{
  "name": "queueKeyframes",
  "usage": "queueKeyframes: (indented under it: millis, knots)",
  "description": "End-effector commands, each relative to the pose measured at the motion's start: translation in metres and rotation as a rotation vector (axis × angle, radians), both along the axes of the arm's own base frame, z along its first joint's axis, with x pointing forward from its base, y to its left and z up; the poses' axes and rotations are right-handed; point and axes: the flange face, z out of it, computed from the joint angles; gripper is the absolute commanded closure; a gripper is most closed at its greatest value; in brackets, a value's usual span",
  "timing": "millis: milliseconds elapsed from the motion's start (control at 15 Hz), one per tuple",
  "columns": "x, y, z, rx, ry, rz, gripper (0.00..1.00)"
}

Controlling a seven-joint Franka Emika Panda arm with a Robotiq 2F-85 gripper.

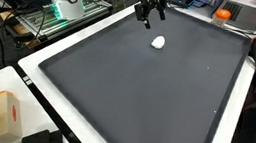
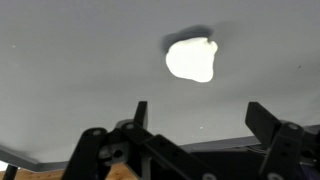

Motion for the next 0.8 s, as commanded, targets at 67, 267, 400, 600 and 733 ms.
queueKeyframes:
  millis: [67, 267, 400, 600, 733]
  knots:
    - [-0.028, -0.043, -0.014, 0.013, 0.107, 0.155, 0.0]
    - [-0.041, -0.053, -0.013, 0.07, 0.12, 0.256, 0.0]
    - [-0.051, -0.054, -0.013, 0.066, 0.146, 0.272, 0.0]
    - [-0.061, -0.063, -0.015, 0.008, 0.152, 0.229, 0.0]
    - [-0.057, -0.064, 0.003, 0.009, 0.105, 0.199, 0.0]
